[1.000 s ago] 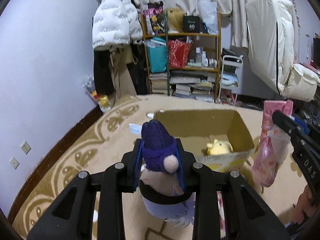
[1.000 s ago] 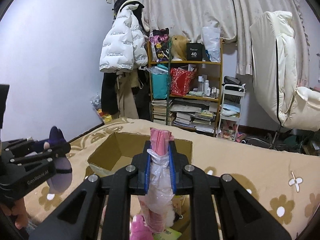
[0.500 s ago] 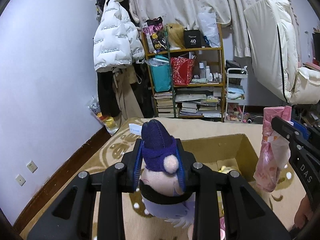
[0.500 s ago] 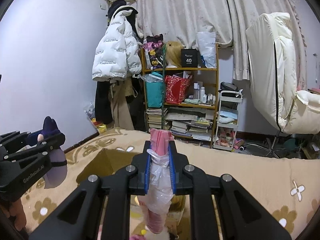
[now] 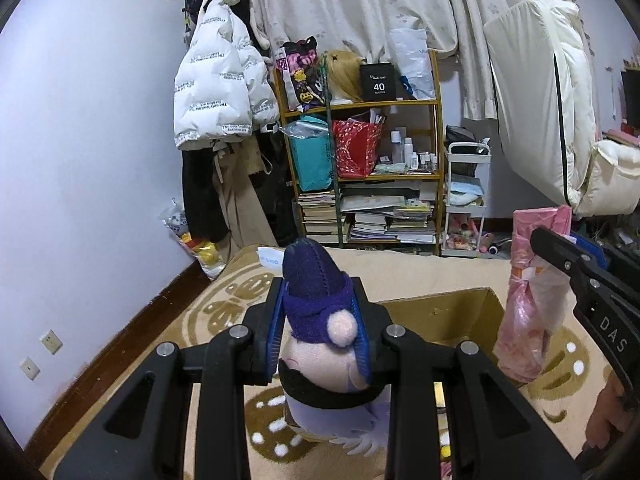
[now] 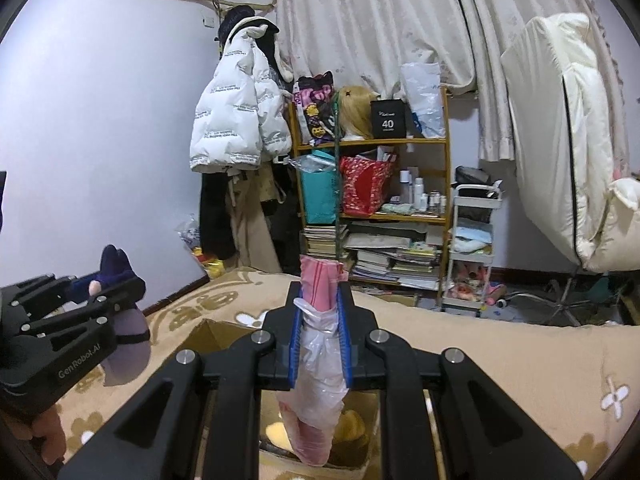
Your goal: Organize soft objects
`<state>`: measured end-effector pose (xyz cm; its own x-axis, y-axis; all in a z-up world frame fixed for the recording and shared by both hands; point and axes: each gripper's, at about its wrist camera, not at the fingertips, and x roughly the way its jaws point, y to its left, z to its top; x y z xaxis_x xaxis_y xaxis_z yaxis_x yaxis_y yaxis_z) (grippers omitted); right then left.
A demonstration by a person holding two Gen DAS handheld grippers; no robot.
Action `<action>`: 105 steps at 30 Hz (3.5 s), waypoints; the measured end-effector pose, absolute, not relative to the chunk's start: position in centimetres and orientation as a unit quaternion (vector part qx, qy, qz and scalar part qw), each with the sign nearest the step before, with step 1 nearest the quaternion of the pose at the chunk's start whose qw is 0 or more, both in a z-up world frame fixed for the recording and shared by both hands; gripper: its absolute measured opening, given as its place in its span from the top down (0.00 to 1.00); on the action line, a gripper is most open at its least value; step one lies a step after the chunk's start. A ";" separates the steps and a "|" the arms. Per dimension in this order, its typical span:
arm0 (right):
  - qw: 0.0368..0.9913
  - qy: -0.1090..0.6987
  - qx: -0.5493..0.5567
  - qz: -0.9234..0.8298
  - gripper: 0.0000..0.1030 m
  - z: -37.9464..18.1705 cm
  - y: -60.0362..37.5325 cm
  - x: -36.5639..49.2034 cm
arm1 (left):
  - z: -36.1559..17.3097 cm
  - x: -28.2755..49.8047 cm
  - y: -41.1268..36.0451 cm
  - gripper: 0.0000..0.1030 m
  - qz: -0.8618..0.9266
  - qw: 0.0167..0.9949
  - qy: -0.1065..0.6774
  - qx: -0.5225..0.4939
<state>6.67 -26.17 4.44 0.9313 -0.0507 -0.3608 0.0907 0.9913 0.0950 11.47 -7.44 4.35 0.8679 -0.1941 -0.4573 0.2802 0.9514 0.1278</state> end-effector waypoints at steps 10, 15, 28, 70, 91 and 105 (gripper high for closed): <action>0.978 0.187 0.092 -0.004 0.84 1.7 -27.0 8.7 | 2.5 13.0 -7.1 0.72 -0.148 0.957 0.241 0.072; 0.975 0.201 0.098 0.018 0.84 0.1 -26.1 9.2 | 1.2 13.6 -7.5 0.72 -0.161 0.950 0.257 0.067; 0.964 0.195 0.168 0.063 0.84 -1.2 -26.6 8.9 | -0.7 14.4 -7.6 0.72 -0.176 0.937 0.298 0.045; 0.947 0.281 0.159 0.014 0.00 0.2 -28.0 3.5 | -0.3 8.7 -6.0 0.03 -0.123 0.918 0.358 0.119; 0.923 0.349 0.163 -0.003 0.00 -1.2 -28.1 -2.6 | -1.1 3.6 -5.1 0.03 -0.135 0.889 0.414 0.140; 0.902 0.397 0.166 0.015 0.00 -3.7 -27.0 -1.9 | -3.7 3.6 -5.9 0.03 -0.141 0.867 0.448 0.166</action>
<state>-1.89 -27.02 -3.67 0.6840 0.1580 -0.7122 0.1057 0.9445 0.3111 3.59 -5.93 -3.74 0.5585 -0.0954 -0.8240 0.3929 0.9053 0.1615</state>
